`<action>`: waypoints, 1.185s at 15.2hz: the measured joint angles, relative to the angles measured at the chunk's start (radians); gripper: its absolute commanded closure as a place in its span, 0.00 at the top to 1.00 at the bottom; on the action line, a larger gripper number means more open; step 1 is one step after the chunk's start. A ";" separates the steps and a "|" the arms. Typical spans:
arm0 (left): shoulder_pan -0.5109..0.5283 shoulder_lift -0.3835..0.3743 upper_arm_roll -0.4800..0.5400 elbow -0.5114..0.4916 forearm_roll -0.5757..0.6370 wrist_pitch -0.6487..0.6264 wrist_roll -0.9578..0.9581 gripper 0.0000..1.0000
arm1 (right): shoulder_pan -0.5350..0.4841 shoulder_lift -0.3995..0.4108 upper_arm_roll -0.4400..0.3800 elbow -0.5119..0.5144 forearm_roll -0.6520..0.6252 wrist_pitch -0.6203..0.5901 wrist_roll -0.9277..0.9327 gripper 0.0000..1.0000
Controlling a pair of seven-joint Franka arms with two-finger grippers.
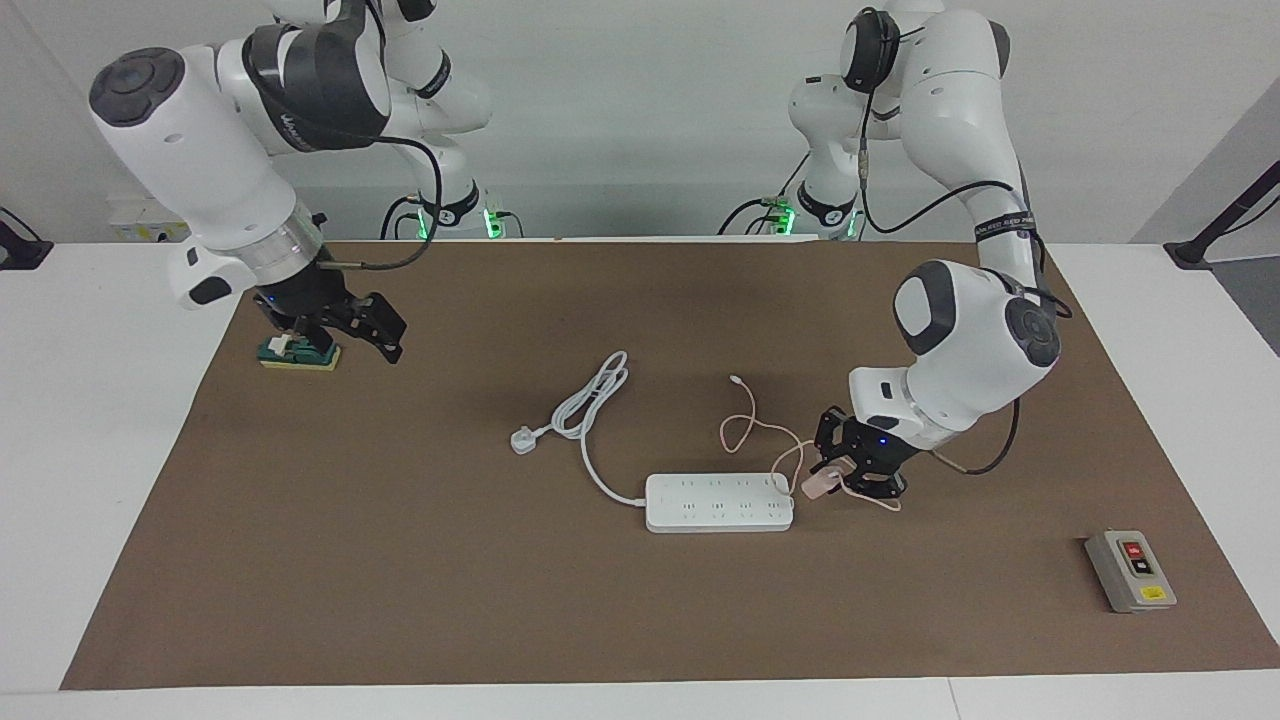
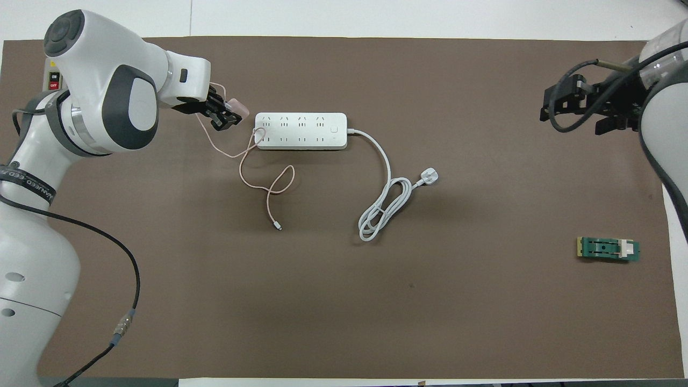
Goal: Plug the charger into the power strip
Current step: 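Bring the charger to the power strip's nearest socket with the left gripper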
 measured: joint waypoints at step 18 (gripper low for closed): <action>-0.118 0.016 0.002 -0.098 0.069 0.182 0.131 0.00 | -0.055 -0.272 0.001 -0.357 -0.095 0.094 -0.244 1.00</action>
